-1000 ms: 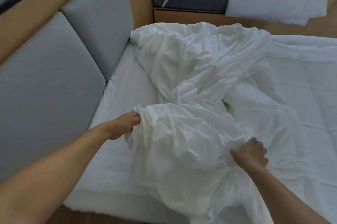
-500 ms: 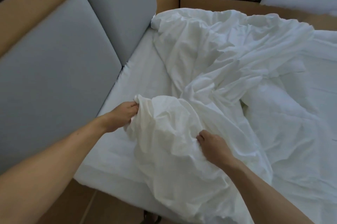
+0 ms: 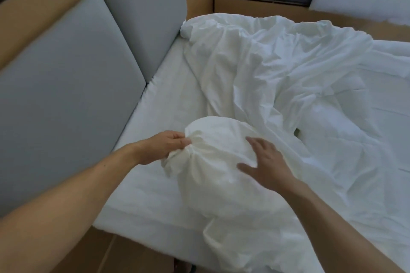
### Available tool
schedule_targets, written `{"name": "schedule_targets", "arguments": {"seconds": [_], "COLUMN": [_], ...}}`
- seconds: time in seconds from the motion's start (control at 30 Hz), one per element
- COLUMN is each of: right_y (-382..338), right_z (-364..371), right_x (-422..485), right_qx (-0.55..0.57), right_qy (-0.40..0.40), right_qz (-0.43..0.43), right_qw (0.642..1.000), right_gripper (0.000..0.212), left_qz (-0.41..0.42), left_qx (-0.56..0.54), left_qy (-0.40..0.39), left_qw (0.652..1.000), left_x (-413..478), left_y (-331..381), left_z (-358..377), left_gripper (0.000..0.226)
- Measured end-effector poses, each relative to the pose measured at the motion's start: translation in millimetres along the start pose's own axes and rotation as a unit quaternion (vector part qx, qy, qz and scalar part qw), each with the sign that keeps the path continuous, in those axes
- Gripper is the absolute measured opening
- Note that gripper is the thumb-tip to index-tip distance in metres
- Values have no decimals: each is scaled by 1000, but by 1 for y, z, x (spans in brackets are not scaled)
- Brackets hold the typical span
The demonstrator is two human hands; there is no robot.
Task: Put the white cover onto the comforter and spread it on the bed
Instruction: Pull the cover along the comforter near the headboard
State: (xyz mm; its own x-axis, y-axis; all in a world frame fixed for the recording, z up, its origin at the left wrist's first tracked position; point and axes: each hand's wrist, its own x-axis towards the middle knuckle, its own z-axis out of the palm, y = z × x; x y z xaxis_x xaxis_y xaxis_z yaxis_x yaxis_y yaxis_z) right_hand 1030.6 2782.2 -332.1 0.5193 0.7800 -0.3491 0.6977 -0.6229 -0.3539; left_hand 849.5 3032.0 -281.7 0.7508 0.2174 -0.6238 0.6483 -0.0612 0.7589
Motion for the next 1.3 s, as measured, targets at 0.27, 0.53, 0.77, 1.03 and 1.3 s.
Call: {"name": "schedule_targets", "arguments": {"seconds": [0.27,0.53,0.77,1.03,1.3], "right_y": [-32,46,-13,29,83], "right_z": [21,37,62,53,37], "right_x": [10,-68,-28,-51,-73], "right_qx": [-1,-61,-96,-22,-16], "right_qy": [-1,-10,-28,-52,-87], "right_qz": [-84,21,-85,-96,92], "right_qw": [996,998,991,994,992], "right_gripper": [28,43,48,37,28], "left_qz": [-24,-34,-57,-120,-143], "left_qx": [15,44,81,163,118], "left_qy": [-11,-3,36,124,88], "left_qw": [1000,998,994,971,979], "left_x": [-23,-22,-21,-16,1], "left_y": [-14,-42,-30,-44,-47], "left_z": [-2,6,11,42,95], "left_gripper": [26,33,32,32,84]}}
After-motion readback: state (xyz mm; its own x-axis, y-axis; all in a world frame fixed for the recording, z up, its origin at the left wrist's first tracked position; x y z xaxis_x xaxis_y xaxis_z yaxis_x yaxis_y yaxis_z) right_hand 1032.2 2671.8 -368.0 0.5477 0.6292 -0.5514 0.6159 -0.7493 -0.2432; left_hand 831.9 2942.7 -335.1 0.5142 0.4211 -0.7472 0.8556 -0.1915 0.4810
